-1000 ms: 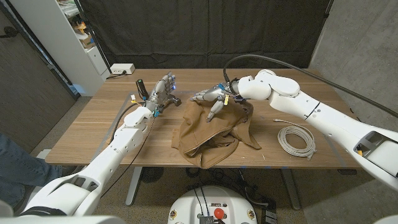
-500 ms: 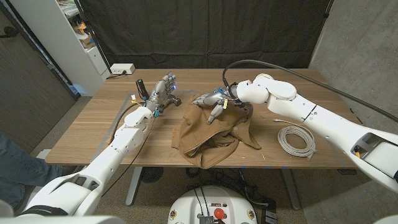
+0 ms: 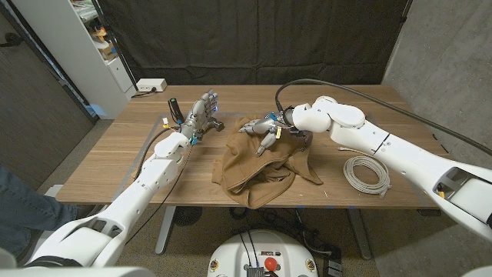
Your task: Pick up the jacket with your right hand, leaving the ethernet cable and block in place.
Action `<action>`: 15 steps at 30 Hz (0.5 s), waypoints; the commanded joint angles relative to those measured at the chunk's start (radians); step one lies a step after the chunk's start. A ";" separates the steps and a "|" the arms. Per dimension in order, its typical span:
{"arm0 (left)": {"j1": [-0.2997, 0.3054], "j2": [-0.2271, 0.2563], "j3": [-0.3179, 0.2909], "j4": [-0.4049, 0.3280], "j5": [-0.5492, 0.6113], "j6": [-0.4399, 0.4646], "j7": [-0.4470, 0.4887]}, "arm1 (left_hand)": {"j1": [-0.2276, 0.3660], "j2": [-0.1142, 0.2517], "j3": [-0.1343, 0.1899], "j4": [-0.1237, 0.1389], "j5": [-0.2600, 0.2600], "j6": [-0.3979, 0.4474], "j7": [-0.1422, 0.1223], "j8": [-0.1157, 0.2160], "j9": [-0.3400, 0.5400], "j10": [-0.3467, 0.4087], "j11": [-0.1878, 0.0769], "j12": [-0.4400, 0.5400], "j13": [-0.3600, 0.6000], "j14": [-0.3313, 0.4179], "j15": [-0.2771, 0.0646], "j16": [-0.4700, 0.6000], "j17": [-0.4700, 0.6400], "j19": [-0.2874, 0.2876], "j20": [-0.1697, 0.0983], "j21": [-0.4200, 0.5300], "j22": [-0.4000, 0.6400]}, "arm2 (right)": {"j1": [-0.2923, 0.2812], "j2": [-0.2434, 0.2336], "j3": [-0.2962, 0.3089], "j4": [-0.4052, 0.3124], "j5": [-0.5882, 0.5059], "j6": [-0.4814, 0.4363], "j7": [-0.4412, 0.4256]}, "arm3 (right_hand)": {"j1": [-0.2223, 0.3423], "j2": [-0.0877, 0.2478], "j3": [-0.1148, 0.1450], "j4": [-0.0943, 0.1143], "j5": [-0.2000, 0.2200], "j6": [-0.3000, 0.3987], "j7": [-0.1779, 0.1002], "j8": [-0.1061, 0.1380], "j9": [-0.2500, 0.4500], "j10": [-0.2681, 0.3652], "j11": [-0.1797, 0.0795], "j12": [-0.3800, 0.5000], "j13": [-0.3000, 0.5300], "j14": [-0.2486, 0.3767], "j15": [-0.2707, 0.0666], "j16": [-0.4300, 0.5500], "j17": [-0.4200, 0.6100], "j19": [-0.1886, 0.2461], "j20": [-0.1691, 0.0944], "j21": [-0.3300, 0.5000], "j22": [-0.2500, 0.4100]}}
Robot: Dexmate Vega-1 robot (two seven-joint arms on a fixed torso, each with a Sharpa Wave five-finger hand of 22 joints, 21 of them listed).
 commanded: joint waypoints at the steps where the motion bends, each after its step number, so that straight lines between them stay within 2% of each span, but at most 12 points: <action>1: 0.011 0.004 0.002 -0.019 0.004 0.010 0.009 | 0.001 0.004 0.001 -0.004 0.000 0.011 0.002 0.003 0.006 -0.002 0.006 0.002 0.001 0.003 0.004 0.006 0.005 -0.002 0.006 0.004 0.005 | -0.022 -0.008 -0.006 0.012 -0.054 0.016 -0.069 | 0.007 0.012 -0.004 -0.003 0.012 0.001 -0.010 0.015 0.000 -0.040 -0.002 0.001 0.001 -0.008 -0.007 0.000 0.004 -0.002 -0.002 0.004 0.005; 7: 0.012 0.008 0.003 -0.029 0.006 0.017 0.010 | 0.001 0.005 0.001 -0.004 0.000 0.012 0.002 0.003 0.006 -0.001 0.006 0.002 0.001 0.004 0.004 0.006 0.005 -0.003 0.008 0.004 0.005 | -0.031 -0.003 -0.009 0.029 -0.085 0.028 -0.106 | 0.024 0.019 -0.007 -0.007 0.021 0.076 -0.034 0.037 0.000 -0.031 -0.019 0.007 0.003 -0.003 -0.018 0.005 0.005 0.002 -0.002 0.006 0.006; 10: 0.013 0.010 0.002 -0.033 0.006 0.019 0.011 | 0.001 0.005 0.001 -0.005 0.000 0.013 0.002 0.003 0.006 -0.001 0.006 0.002 0.001 0.004 0.004 0.006 0.005 -0.002 0.007 0.004 0.005 | -0.030 0.006 -0.012 0.046 -0.087 0.032 -0.111 | 0.039 0.026 -0.006 -0.010 0.027 0.097 -0.044 0.040 0.001 -0.020 -0.026 0.013 0.006 0.029 -0.029 0.018 0.007 0.030 -0.006 0.017 0.009; 13: 0.013 0.011 0.002 -0.035 0.005 0.021 0.010 | 0.000 0.005 0.001 -0.005 0.000 0.014 0.002 0.003 0.006 -0.001 0.006 0.002 0.001 0.004 0.004 0.006 0.005 -0.002 0.008 0.004 0.005 | -0.028 0.014 -0.018 0.068 -0.094 0.039 -0.126 | 0.069 0.040 -0.006 -0.015 0.036 0.128 -0.058 0.041 0.005 0.001 -0.033 0.023 0.013 0.094 -0.052 0.041 0.010 0.136 -0.012 0.052 0.014; 14: 0.013 0.011 0.002 -0.035 0.005 0.021 0.011 | 0.000 0.005 0.000 -0.005 0.000 0.014 0.001 0.003 0.006 -0.001 0.005 0.002 0.001 0.004 0.004 0.006 0.005 -0.002 0.008 0.004 0.005 | -0.028 0.017 -0.020 0.075 -0.096 0.038 -0.128 | 0.088 0.047 -0.007 -0.018 0.038 0.139 -0.064 0.037 0.007 0.010 -0.037 0.027 0.019 0.139 -0.069 0.056 0.013 0.221 -0.014 0.074 0.014; 15: 0.013 0.011 0.001 -0.036 0.005 0.022 0.011 | 0.000 0.005 0.000 -0.005 0.000 0.013 0.001 0.003 0.006 -0.001 0.005 0.002 0.001 0.004 0.004 0.006 0.005 -0.002 0.008 0.004 0.005 | -0.028 0.020 -0.021 0.081 -0.098 0.040 -0.133 | 0.097 0.050 -0.008 -0.019 0.039 0.149 -0.069 0.038 0.008 0.025 -0.040 0.033 0.021 0.160 -0.080 0.063 0.015 0.259 -0.014 0.083 0.013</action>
